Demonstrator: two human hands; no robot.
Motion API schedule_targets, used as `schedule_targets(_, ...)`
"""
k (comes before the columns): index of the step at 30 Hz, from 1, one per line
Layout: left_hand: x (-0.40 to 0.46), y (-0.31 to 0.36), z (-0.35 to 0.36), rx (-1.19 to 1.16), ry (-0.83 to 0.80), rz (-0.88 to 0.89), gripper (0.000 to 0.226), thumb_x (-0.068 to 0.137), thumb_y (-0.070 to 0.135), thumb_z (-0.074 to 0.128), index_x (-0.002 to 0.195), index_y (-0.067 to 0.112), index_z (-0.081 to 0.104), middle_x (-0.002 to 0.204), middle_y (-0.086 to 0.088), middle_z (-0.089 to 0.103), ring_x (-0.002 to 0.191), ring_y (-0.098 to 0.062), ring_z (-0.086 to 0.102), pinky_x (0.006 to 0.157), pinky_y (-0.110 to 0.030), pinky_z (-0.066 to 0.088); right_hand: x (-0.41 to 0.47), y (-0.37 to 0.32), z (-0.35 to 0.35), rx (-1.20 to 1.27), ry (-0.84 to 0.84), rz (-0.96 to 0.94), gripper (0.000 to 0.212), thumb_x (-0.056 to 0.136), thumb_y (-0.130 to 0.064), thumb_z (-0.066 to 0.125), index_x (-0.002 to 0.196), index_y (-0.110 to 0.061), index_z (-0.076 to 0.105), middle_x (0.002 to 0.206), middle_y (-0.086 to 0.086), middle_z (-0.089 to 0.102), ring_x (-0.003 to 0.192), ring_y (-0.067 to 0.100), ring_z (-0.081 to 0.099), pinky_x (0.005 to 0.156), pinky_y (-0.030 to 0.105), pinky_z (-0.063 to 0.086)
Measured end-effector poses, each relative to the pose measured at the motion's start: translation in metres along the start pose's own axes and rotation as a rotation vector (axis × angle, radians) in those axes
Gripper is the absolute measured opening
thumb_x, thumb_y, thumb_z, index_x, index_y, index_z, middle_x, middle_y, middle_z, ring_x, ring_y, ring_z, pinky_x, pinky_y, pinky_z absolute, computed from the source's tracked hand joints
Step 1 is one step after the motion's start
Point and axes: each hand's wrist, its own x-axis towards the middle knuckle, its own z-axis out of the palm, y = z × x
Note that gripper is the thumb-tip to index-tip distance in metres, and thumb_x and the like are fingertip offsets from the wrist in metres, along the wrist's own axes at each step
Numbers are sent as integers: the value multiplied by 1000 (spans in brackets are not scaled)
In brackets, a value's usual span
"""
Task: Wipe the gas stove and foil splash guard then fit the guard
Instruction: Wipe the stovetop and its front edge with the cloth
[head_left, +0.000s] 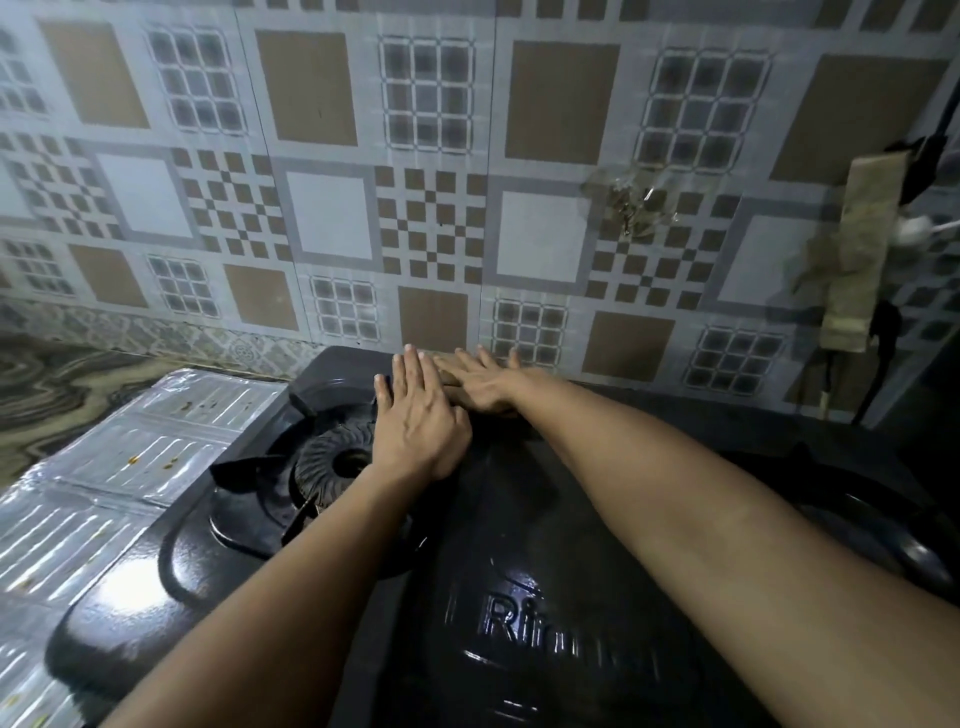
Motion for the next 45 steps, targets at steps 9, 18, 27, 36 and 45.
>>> schedule_targets(9,-2,3,-1,136,-35,24,72,97,33,28,154,0,-2,164,-17,-7,152,-28,-9,120,-56,-4,-38,71,15,29,-37,64,70,95,-67,18,152,-39,-11,163,0,-11,150,26,-5,113,66,-7)
schedule_targets(18,12,48,-2,287,-144,190,67,101,37,29,155,1,9,164,-14,1,152,-27,-6,119,-59,0,-115,183,18,201,-189,265,86,97,-52,43,154,-18,-12,163,9,-5,150,26,3,118,33,5)
schedule_targets(27,15,138,35,99,-230,361,64,101,35,32,155,4,14,165,-12,6,152,-25,0,121,-54,1,-141,241,26,335,-261,339,90,94,-52,51,154,-24,-9,163,3,-1,149,25,9,120,37,12)
schedule_targets(36,-19,235,67,-83,-378,706,63,103,39,31,156,9,13,165,-5,4,152,-18,-4,122,-51,-3,-231,333,58,478,-186,612,132,59,-89,51,153,-23,-13,163,3,-7,150,24,1,122,39,9)
schedule_targets(45,-22,252,90,207,-382,762,71,101,57,12,157,13,7,165,-2,-3,152,-17,-6,120,-55,-1,-289,308,84,934,30,892,44,100,-34,47,133,-6,49,133,18,54,115,34,56,100,42,42)
